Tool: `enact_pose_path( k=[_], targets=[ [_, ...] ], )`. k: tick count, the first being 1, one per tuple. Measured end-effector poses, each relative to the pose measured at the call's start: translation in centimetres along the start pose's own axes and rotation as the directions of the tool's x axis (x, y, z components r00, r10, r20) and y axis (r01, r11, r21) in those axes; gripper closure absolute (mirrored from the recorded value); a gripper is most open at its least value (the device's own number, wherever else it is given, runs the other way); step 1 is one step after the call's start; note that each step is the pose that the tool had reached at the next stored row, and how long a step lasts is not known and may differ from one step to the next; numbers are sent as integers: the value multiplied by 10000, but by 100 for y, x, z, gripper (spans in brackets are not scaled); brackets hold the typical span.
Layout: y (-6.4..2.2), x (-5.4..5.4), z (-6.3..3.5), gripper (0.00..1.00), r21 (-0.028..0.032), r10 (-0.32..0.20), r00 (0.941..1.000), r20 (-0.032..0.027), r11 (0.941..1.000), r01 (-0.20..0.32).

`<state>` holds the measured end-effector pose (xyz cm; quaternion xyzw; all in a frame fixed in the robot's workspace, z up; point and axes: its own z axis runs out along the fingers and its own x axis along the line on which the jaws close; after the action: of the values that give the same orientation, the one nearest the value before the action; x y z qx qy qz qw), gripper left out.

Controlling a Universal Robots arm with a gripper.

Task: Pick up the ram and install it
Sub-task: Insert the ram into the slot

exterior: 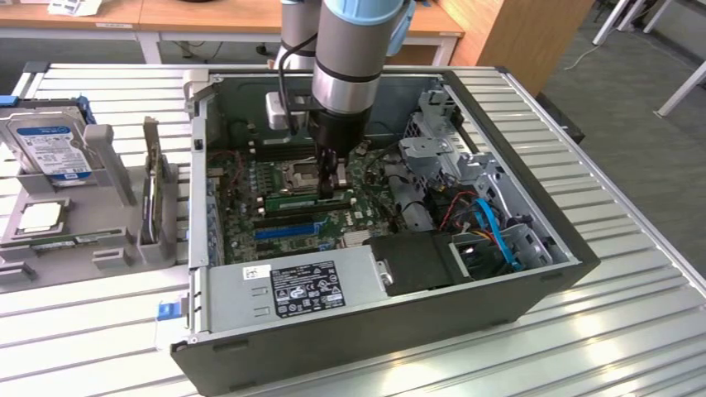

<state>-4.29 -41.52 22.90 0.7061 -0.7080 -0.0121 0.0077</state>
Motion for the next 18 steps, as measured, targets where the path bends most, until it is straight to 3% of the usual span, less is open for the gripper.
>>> enact_pose_path(
  k=[18],
  targets=[
    [-1,0,37,88,0,0,10000,-2,10000,0]
  ],
)
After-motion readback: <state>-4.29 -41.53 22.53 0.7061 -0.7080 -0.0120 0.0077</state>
